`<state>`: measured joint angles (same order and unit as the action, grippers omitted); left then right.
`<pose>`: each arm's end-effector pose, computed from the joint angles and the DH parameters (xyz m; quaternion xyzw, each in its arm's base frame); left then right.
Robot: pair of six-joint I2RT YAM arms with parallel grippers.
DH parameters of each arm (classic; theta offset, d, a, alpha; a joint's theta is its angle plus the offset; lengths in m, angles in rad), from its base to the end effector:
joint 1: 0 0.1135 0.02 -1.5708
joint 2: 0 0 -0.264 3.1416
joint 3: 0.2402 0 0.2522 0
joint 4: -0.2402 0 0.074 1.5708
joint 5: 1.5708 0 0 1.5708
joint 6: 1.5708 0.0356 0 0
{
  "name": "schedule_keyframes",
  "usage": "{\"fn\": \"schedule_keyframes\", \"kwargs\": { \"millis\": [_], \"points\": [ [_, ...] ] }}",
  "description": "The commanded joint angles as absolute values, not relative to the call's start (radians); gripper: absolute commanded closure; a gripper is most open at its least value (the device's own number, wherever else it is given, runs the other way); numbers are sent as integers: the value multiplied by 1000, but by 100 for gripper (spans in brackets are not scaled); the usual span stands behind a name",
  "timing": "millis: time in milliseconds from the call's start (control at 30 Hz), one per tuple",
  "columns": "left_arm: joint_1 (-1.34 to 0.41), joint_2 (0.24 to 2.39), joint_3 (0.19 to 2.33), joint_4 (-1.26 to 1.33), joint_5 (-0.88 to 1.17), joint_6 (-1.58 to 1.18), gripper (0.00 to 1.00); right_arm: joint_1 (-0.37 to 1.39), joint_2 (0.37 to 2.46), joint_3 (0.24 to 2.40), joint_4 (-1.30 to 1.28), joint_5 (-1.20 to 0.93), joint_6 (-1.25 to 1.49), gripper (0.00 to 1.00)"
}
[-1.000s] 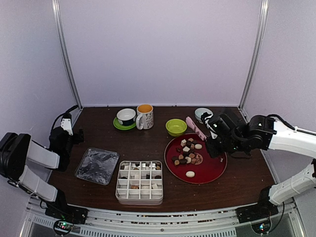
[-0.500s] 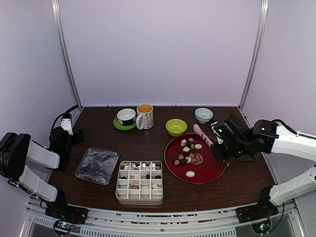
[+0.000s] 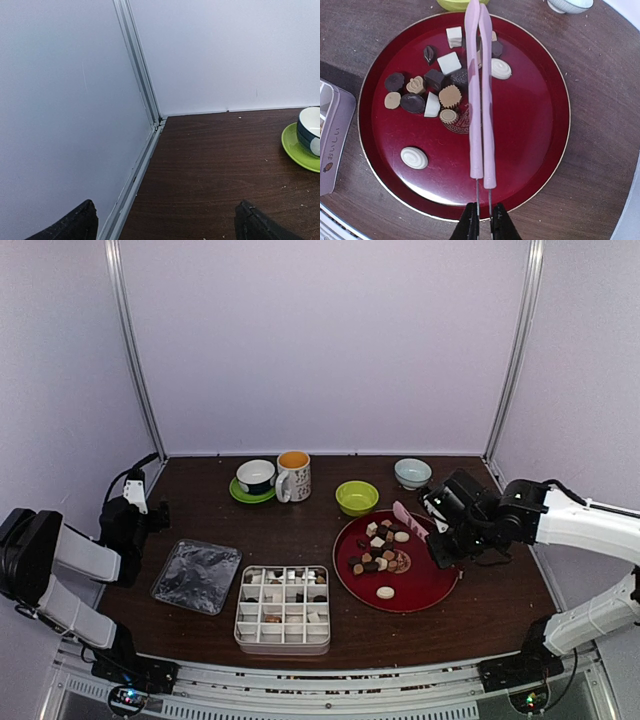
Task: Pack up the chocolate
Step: Pick up the fake chocolate from the plate.
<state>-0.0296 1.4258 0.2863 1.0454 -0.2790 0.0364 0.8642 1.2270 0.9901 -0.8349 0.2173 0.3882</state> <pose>0.2467 0.0025 0.1671 -0.0694 0.7351 0.1051 0.6662 0.1586 0.1740 0.2674 -0.2011 0.9425 0.0587 0.2605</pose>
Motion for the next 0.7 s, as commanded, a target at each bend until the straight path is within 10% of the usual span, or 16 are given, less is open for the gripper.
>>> {"fn": "schedule_keyframes", "kwargs": {
  "millis": [0, 667],
  "points": [
    [-23, 1431, 303, 1081, -272, 45, 2, 827, 1266, 982, -832, 155, 386, 93],
    [-22, 1431, 301, 1082, -272, 46, 2, 817, 1175, 893, -944, -70, 383, 89]
  ]
}}
